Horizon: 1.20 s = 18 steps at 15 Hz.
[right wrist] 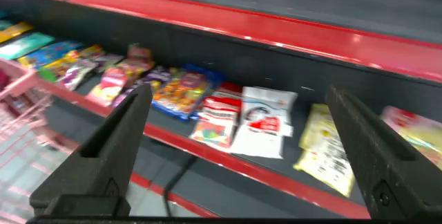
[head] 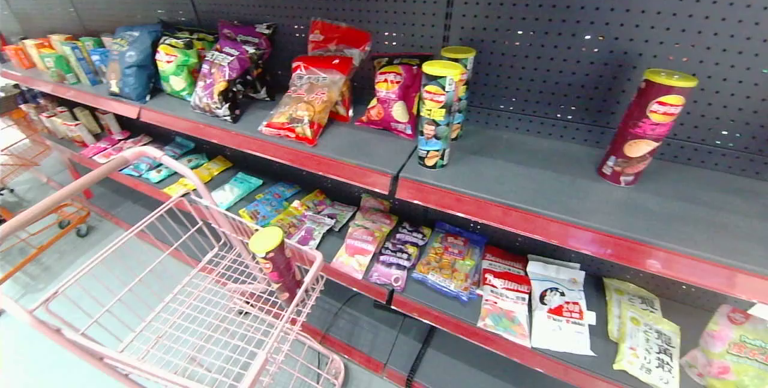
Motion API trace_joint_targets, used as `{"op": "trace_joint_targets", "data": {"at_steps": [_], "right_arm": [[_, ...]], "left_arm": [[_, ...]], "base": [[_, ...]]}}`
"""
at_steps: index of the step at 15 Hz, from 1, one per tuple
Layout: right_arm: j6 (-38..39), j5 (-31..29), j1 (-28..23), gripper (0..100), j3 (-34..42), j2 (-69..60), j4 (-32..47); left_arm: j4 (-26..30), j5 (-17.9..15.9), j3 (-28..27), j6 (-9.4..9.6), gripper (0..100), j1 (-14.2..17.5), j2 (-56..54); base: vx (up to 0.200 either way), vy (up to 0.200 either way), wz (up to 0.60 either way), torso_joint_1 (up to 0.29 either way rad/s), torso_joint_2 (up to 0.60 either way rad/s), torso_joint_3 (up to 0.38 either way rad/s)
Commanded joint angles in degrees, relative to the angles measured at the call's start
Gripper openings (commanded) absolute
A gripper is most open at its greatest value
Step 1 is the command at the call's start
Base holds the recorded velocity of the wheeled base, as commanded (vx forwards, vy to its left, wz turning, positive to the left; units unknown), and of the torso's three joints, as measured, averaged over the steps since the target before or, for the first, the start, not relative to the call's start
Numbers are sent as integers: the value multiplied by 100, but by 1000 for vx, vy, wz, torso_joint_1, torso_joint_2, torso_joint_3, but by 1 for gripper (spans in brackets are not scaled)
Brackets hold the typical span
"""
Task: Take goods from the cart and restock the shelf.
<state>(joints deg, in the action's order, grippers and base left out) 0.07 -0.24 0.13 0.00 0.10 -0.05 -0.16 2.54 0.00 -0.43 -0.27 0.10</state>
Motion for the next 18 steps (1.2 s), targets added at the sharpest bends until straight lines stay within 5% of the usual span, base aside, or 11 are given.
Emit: {"op": "trace_joint_targets", "data": {"at_steps": [1,7,18], "right_arm": [[1,-2,4,100,0,-1,-4],[28,-11,4,100,0,-1,-4],[28,-20,4,100,0,-1,-4]], "left_arm": [[-2,1,0,-1,100,0,-1],[-2,1,0,-1,100,0,-1],[7,-7,0,8,100,0,-1]], "base": [[0,0,600,7,2,2],[0,0,100,-35,85,52],[0,0,0,-175,456,278]]}}
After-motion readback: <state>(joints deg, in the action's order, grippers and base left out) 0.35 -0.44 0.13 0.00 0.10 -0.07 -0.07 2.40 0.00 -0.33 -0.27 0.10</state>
